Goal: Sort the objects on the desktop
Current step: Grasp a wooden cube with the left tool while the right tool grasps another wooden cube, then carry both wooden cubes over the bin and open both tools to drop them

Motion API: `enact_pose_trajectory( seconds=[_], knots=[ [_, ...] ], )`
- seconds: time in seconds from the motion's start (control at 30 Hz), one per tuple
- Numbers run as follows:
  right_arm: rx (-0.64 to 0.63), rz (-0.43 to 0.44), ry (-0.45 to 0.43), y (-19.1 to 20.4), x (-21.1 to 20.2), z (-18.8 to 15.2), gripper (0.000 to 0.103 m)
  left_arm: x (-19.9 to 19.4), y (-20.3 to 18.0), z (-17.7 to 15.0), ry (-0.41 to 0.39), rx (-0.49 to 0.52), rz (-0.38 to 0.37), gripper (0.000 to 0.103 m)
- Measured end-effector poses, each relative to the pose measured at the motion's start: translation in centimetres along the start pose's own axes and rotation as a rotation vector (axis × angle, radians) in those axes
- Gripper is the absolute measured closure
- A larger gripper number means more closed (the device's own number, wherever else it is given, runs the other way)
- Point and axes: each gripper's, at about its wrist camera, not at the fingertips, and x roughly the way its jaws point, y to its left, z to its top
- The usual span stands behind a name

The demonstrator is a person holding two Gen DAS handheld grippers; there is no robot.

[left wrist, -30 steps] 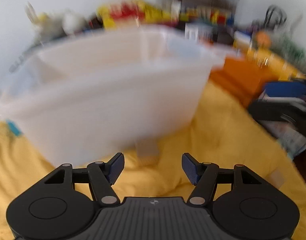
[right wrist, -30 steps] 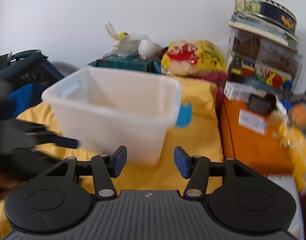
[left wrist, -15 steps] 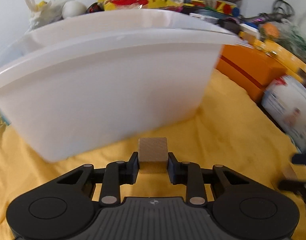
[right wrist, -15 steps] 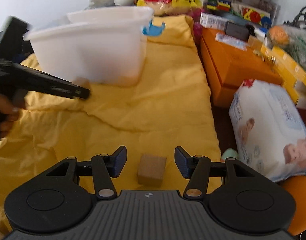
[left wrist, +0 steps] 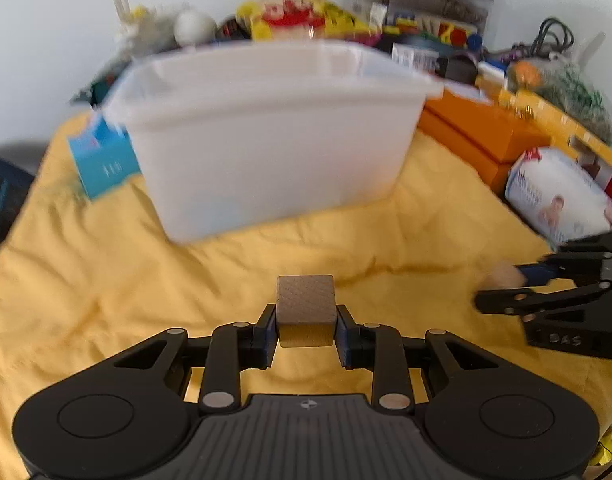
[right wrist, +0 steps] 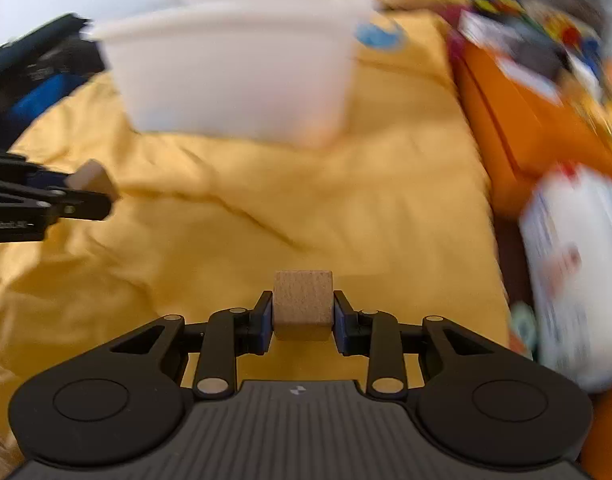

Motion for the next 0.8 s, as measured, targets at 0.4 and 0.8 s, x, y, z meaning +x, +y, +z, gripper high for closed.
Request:
enact_pose_trajectory(
  seconds=[0.4, 0.8],
  knots=[
    [-0.133, 0.038, -0.318, 1.6, -3.5, 12.6, 0.070, -3.6, 2.2, 10.0, -0.216, 0.049, 0.123, 0.071],
    [-0.052, 0.012, -0.294, -0.3, 0.9, 21.0, 0.070, 1.7, 3.6, 18.6, -0.253, 0.077, 0.189, 0.071]
  ],
)
